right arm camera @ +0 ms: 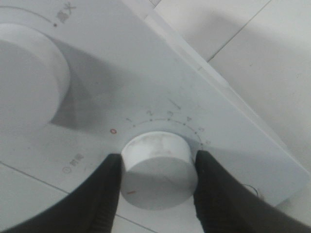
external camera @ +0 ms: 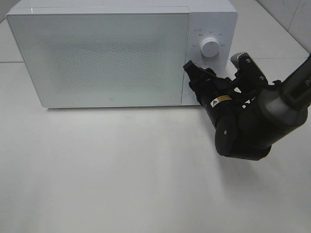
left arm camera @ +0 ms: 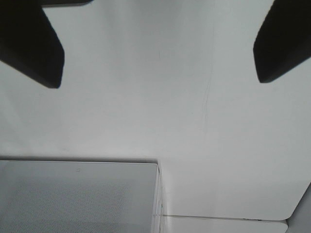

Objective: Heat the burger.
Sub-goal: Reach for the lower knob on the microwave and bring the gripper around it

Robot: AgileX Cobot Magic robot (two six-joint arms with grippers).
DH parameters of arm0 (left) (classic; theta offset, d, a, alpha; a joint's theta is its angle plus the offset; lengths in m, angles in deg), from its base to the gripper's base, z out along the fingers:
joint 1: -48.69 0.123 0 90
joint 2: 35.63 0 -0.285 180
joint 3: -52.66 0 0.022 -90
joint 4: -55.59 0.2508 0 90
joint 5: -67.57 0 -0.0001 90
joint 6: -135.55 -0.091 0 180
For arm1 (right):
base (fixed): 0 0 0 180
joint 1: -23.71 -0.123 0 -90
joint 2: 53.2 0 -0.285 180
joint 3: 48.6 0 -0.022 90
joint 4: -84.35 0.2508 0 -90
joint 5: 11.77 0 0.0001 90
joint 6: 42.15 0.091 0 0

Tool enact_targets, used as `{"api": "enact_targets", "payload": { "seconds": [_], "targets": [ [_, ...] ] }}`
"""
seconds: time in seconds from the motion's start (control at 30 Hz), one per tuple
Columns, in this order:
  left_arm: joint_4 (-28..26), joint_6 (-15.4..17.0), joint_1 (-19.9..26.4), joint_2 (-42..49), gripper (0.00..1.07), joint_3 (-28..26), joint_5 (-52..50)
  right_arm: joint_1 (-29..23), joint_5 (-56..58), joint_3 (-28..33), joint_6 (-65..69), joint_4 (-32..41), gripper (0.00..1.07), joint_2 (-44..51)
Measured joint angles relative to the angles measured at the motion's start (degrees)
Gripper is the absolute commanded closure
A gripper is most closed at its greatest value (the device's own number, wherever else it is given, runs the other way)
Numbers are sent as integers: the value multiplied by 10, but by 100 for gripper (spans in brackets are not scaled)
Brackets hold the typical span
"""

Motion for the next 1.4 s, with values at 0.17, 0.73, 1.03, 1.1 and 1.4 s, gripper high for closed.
{"api": "enact_targets", "payload": {
  "seconds": [0.17,0.73,1.03,1.1,1.4],
  "targets": [
    [0,0,0,0,8,0,0,0,1,0,13,-1,107,0],
    [0,0,0,0,8,0,0,2,1,0,23,-3,86,0],
    [0,0,0,0,8,0,0,2,2,0,49,-6,86,0],
    [0,0,0,0,8,0,0,2,3,0,72,-6,85,0],
    [0,0,0,0,8,0,0,2,3,0,108,-8,84,0]
  ]
}}
